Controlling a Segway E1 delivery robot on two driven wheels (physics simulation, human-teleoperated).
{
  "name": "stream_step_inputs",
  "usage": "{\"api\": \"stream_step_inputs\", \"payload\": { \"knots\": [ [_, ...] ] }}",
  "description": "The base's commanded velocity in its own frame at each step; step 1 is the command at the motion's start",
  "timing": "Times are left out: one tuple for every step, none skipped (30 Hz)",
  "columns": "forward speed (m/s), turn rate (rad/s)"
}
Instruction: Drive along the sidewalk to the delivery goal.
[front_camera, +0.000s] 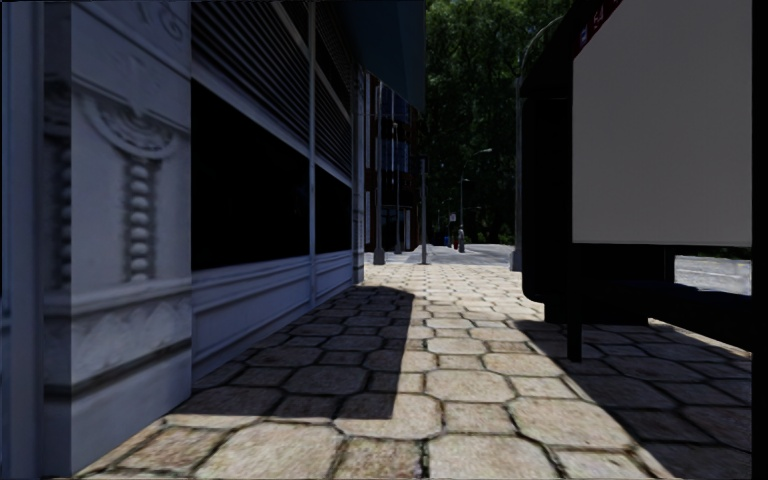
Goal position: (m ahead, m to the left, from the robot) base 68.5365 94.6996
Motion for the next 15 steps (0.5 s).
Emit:
{"api": "stream_step_inputs", "payload": {
  "knots": [
    [1.82,-1.20],
    [1.82,0.00],
    [1.82,0.00],
    [1.82,0.00],
    [1.82,0.00],
    [1.82,0.00],
    [1.82,0.00],
    [1.82,0.00],
    [1.82,0.00],
    [1.82,0.00],
    [1.82,0.00],
    [1.82,0.00],
    [1.82,0.00],
    [1.82,0.00],
    [1.82,0.00]
  ]
}}
